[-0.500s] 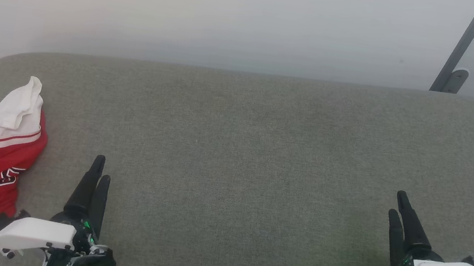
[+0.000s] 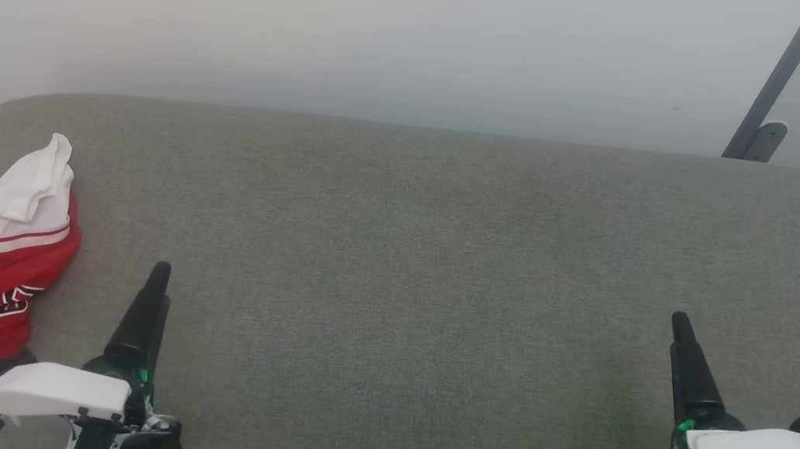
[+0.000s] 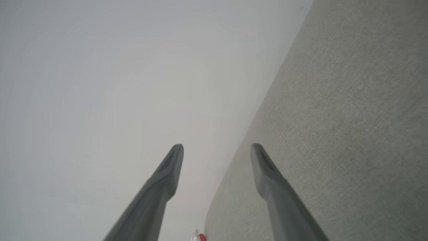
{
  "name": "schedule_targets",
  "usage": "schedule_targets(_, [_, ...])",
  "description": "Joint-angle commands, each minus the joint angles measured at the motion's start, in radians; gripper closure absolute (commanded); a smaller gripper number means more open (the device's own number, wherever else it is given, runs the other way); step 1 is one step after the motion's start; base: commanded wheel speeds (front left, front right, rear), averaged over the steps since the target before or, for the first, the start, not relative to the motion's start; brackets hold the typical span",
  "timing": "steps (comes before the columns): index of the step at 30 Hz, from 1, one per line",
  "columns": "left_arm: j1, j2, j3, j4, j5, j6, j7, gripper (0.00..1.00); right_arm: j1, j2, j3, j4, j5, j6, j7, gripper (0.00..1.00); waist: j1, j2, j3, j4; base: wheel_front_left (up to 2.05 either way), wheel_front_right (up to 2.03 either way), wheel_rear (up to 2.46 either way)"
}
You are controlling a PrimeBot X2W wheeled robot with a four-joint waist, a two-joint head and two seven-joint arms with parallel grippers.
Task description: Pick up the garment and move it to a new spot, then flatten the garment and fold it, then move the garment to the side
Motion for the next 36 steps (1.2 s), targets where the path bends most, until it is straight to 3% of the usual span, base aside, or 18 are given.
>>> schedule_targets(1, [-0.017,0.018,-0.007,-0.018,0.029,0.006,-0.013,0.0,-0.029,-0.009,0.005,-0.004,-0.039,0.0,-0.013,0.0,0.0,-0.0001,-0.001,0.0,0.0,0.0,0.0])
schedule_targets(8, [-0.029,0.076,-0.033,-0.004,0.197,0.052,-0.053,0.0,-0.055,-0.032,0.018,0.043,-0.246,0.001,-0.038,0.0,0.0,-0.0001,-0.005,-0.003,0.0,0.0,0.0])
schedule_targets(17, [-0.037,0.15,-0.067,0.02,0.506,0.115,-0.087,0.0,-0.081,-0.051,0.024,0.075,-0.534,0.001,-0.019,0.0,0.0,-0.0001,-0.009,-0.006,0.0,0.0,0.0])
schedule_targets(24, [-0.035,0.177,-0.078,0.039,0.668,0.116,-0.108,0.0,-0.081,-0.05,-0.003,0.075,-0.662,0.001,-0.018,0.0,0.0,-0.0001,-0.011,-0.007,0.0,0.0,0.0])
schedule_targets(36, [-0.018,0.192,-0.063,0.043,0.835,0.09,-0.137,0.0,-0.077,-0.057,-0.022,0.085,-0.775,0.001,-0.029,0.0,0.0,-0.0001,-0.014,-0.008,0.0,0.0,0.0])
